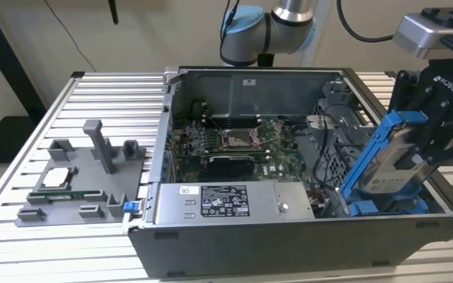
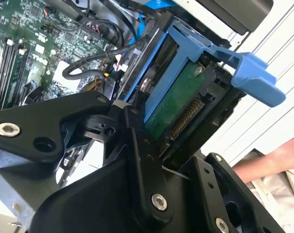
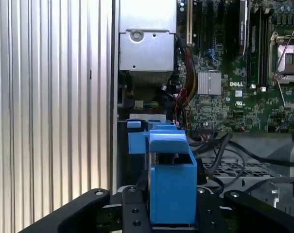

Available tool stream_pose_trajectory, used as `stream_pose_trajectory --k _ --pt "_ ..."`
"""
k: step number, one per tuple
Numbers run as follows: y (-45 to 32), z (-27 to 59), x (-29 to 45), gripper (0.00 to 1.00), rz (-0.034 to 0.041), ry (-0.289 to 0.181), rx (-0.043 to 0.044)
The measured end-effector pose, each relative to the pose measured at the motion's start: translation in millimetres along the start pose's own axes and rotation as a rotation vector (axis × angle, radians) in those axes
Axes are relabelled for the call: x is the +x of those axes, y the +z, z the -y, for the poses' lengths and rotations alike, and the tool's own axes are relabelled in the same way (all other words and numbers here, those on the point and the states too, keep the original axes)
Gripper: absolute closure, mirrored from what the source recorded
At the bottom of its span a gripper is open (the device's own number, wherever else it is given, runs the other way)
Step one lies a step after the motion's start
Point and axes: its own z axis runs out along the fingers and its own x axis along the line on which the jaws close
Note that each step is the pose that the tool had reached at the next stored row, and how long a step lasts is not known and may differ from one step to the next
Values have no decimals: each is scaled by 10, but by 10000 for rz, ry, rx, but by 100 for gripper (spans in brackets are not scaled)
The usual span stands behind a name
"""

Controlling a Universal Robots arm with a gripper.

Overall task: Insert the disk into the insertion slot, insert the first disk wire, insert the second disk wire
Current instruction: 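Insert the disk into the insertion slot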

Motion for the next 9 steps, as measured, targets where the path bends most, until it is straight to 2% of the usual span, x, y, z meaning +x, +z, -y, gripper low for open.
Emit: stream_pose_trajectory --k 9 --pt "125 17 -14 100 13 -24 -1"
